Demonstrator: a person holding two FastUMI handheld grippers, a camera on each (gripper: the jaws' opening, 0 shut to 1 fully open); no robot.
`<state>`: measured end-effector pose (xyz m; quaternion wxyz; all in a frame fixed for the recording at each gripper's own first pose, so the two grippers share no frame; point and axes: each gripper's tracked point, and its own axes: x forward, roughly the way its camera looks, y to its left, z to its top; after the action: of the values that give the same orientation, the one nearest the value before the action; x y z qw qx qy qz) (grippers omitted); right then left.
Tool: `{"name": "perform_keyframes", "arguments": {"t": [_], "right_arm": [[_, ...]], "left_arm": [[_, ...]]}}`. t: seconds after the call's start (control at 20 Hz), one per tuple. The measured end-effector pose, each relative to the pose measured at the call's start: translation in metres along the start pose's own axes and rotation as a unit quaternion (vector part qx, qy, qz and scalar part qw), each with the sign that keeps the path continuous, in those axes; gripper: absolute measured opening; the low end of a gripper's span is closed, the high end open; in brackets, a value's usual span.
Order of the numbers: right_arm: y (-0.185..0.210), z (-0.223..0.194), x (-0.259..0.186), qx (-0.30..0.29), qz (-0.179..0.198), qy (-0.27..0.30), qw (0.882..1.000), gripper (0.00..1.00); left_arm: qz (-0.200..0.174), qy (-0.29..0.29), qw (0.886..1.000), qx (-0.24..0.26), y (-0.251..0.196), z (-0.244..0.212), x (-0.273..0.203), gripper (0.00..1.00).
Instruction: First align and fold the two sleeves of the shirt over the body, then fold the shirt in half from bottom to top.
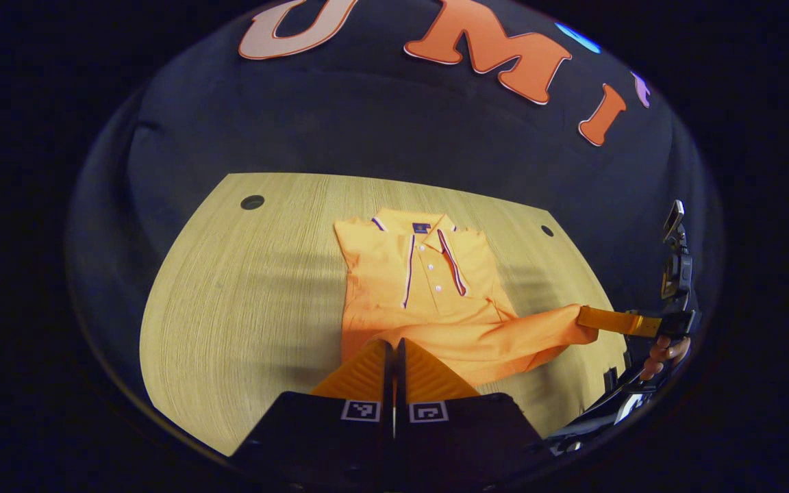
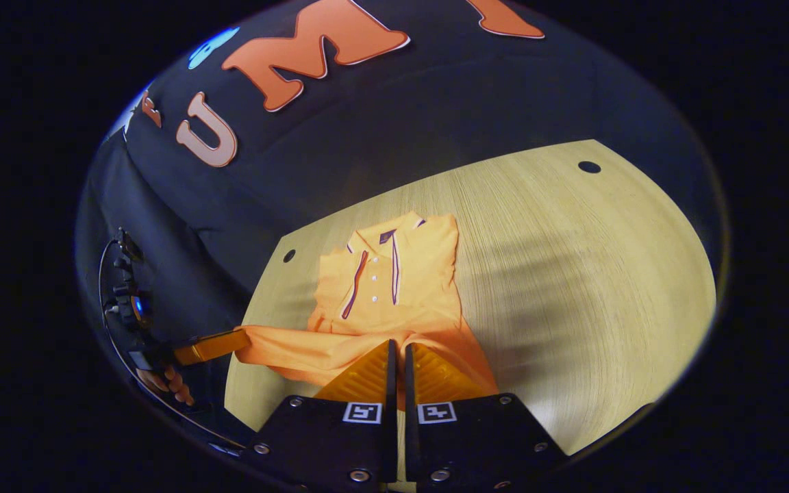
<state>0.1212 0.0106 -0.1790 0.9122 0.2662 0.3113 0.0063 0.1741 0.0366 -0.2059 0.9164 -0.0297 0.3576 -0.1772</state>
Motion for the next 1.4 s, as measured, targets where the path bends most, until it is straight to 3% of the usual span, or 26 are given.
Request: {"name": "perform_keyframes", "arguments": {"t": [0.6,0.75,1.0,1.05,1.1,1.15,1.2,1.25,1.3,1.35,1.4], "right_arm": [[0.002,0.1,0.111,-0.026,-0.043,0.003,0.999,0.05],[-0.005,0.122,0.141,-0.026,-0.053,0.007,0.998,0.05],[-0.03,0.141,0.184,-0.008,-0.103,0.041,0.994,0.05],[-0.027,0.144,0.183,0.006,-0.102,0.038,0.994,0.08],[-0.025,0.151,0.184,0.013,-0.099,0.028,0.995,0.27],[-0.027,0.156,0.18,0.01,-0.102,0.014,0.995,0.35],[-0.028,0.165,0.173,0.002,-0.104,-0.004,0.995,0.64],[-0.026,0.171,0.167,-0.003,-0.106,-0.016,0.994,0.64],[-0.023,0.174,0.159,-0.008,-0.103,-0.025,0.994,0.8],[-0.019,0.177,0.153,-0.016,-0.103,-0.037,0.994,0.78],[-0.016,0.183,0.142,-0.027,-0.104,-0.051,0.993,0.89]], "left_arm": [[-0.016,-0.01,1.0,0.017,0.037,0.116,0.109,0.01],[-0.006,-0.007,0.999,0.04,0.046,0.135,0.139,0.01],[0.023,0.013,0.999,0.038,0.063,0.153,0.179,0.02],[0.031,-0.009,0.998,0.045,0.066,0.165,0.178,0.12],[0.031,-0.032,0.998,0.049,0.063,0.178,0.176,0.26],[0.029,-0.044,0.997,0.057,0.06,0.184,0.171,0.5],[0.031,-0.051,0.996,0.063,0.058,0.187,0.161,0.74],[0.033,-0.057,0.996,0.065,0.056,0.19,0.152,0.98],[0.036,-0.062,0.995,0.065,0.054,0.193,0.145,0.98],[0.04,-0.068,0.995,0.063,0.052,0.197,0.137,0.97],[0.043,-0.076,0.994,0.062,0.051,0.198,0.128,0.98]]}}
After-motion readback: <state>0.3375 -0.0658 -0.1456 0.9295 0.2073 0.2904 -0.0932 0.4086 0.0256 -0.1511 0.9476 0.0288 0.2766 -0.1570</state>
